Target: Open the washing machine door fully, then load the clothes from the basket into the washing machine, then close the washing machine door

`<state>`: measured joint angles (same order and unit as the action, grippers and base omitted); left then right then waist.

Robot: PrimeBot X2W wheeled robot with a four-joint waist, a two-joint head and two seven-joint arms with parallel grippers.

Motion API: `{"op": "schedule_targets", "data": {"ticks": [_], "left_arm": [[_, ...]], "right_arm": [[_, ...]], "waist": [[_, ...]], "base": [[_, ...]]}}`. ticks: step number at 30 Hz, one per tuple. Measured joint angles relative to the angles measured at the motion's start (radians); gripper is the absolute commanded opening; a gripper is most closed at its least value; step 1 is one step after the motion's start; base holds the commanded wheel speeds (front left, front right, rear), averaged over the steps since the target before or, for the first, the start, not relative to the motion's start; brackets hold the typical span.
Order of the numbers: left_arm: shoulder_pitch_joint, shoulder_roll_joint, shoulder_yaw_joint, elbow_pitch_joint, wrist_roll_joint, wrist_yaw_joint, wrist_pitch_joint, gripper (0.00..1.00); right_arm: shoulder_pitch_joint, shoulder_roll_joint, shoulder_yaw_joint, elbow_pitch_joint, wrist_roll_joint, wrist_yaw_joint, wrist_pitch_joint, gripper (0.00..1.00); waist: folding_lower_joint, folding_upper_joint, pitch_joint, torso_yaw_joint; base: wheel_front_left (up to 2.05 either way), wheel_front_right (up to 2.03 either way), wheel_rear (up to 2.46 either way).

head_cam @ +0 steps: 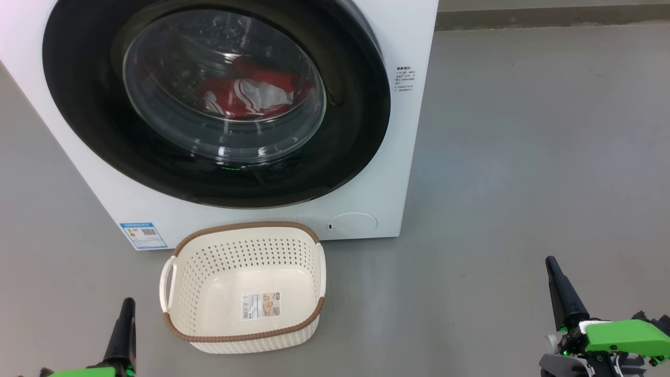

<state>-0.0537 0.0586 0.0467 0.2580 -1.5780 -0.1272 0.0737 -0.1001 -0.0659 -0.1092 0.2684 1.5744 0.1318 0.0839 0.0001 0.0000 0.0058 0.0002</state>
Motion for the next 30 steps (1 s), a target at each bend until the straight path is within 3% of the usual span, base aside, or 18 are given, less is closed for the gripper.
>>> {"op": "schedule_targets", "data": {"ticks": [5, 30], "left_arm": [[-0.004, -0.003, 0.006, 0.003, -0.046, 0.0, 0.013, 0.0], [-0.004, -0.007, 0.014, 0.004, -0.046, 0.0, 0.017, 0.0]], "right_arm": [[0.0, 0.005, -0.006, 0.001, 0.041, 0.0, 0.012, 0.0], [0.0, 0.008, -0.012, 0.001, 0.041, 0.0, 0.013, 0.0]], "waist": [[0.0, 0.0, -0.003, 0.0], [0.0, 0.0, -0.003, 0.0]], "base": [[0.0, 0.0, 0.0], [0.0, 0.0, 0.0]]}}
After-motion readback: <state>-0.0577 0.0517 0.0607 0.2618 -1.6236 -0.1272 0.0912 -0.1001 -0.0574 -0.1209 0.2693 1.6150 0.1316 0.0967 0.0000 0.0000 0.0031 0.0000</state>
